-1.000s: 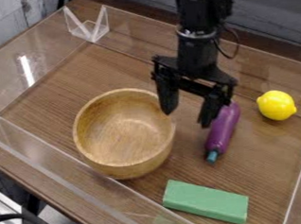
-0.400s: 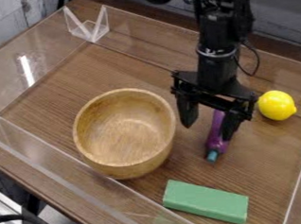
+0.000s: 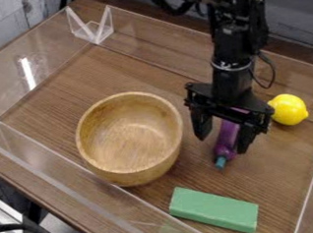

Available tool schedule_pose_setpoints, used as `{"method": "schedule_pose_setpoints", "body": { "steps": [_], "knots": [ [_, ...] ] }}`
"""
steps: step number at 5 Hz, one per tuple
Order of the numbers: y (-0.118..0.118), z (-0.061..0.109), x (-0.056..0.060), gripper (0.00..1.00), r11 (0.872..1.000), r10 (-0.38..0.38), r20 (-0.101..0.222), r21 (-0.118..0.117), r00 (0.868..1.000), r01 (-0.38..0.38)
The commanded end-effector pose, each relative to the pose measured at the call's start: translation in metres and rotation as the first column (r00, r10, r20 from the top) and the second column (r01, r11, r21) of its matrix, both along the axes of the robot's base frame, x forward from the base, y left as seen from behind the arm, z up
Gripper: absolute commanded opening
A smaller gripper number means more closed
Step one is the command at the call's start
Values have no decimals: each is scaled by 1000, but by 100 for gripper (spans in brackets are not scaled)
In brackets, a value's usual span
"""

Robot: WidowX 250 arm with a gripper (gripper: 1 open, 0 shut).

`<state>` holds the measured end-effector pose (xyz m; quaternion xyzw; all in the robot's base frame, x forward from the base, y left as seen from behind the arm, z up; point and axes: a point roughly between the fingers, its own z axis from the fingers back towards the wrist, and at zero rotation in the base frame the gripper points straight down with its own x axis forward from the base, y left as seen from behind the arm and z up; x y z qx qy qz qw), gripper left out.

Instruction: Put the purple eggplant in the brown bowl

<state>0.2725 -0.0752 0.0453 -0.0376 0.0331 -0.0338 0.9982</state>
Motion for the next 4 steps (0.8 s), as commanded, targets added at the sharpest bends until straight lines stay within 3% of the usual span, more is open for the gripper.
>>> {"method": "schedule_pose_setpoints", "body": {
  "steps": [1, 4],
  "knots": [
    [-7, 4, 8, 100, 1000, -10, 44, -14, 999, 10],
    [-10, -3, 25, 100, 999, 3, 78, -32, 997, 0]
  ]
}}
